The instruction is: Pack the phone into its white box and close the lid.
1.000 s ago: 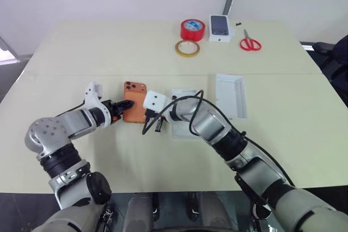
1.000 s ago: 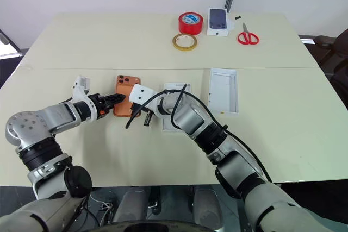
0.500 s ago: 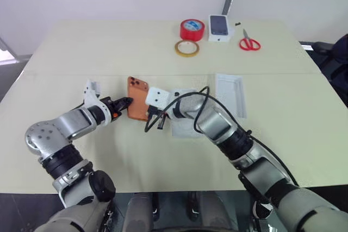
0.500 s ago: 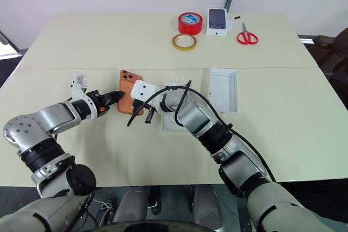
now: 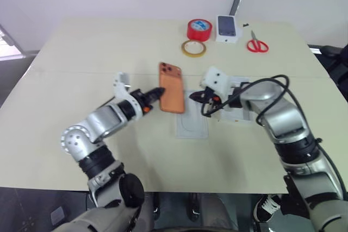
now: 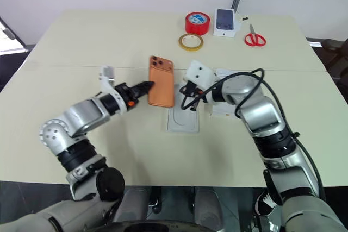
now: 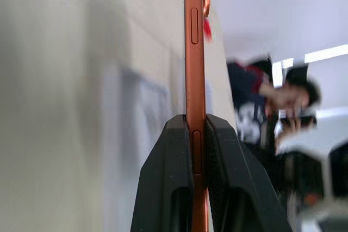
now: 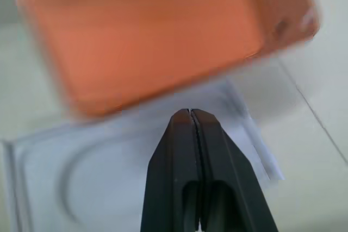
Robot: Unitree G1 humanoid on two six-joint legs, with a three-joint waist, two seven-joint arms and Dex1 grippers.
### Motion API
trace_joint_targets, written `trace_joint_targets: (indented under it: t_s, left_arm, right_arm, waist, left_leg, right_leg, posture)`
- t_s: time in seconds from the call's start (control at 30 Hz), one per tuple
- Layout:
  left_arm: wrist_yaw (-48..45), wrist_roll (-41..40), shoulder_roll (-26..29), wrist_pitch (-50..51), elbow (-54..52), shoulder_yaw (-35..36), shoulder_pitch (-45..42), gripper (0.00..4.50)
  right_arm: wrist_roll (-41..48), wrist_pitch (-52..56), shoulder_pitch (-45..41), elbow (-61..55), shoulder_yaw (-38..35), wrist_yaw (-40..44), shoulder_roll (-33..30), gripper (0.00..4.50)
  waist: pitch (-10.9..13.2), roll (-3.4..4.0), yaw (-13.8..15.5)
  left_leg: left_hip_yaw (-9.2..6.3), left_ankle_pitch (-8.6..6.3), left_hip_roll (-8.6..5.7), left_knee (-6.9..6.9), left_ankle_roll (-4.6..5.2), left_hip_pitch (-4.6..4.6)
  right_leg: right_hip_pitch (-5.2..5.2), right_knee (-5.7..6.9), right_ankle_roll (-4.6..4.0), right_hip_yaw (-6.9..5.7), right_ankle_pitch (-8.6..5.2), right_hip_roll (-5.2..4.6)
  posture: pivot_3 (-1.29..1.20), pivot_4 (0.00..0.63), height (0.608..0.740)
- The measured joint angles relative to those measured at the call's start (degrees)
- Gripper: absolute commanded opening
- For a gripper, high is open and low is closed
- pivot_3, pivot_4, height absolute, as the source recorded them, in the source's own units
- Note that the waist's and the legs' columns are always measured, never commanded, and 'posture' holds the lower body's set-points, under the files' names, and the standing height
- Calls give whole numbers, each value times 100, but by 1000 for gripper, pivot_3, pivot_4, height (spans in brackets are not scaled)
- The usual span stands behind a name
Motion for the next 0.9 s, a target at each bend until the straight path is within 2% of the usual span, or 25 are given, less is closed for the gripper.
trace_joint_targets:
  t_s: [0.2, 0.43, 0.7, 0.9]
  left_arm:
    - [801, -627, 134, -922, -62, -1118, 769, 28]
    - [825, -978, 531, -1855, -27, -1988, 972, 28]
    - [575, -1121, 843, -2425, 140, -2615, 1005, 28]
    - [420, -1122, 998, -2688, 172, -2954, 1012, 28]
  right_arm:
    - [192, -220, 658, 27, -488, 1, -539, 0]
    - [197, -384, 806, 102, -607, -165, -653, 0]
    - [205, -518, 819, 266, -604, -233, -657, 0]
    - [522, -517, 1095, 232, -630, 87, -831, 0]
  waist:
    - [2, 1, 21]
    - [2, 1, 29]
    - [3, 1, 33]
    - [2, 1, 34]
  left_leg:
    - [-12, 7, 15, 11, -12, 3]
    - [-13, 7, 15, 16, -10, -1]
    - [-14, 7, 14, 19, -10, -1]
    - [-15, 7, 14, 20, -9, -1]
  right_leg:
    - [1, 2, -11, 0, 1, 32]
    - [9, -12, -11, 0, 1, 25]
    - [12, -13, -11, -1, 1, 25]
    - [12, -13, -10, -1, 0, 26]
  posture:
    - [0, 150, 740]
    - [0, 150, 740]
    - [0, 150, 740]
    - [0, 150, 740]
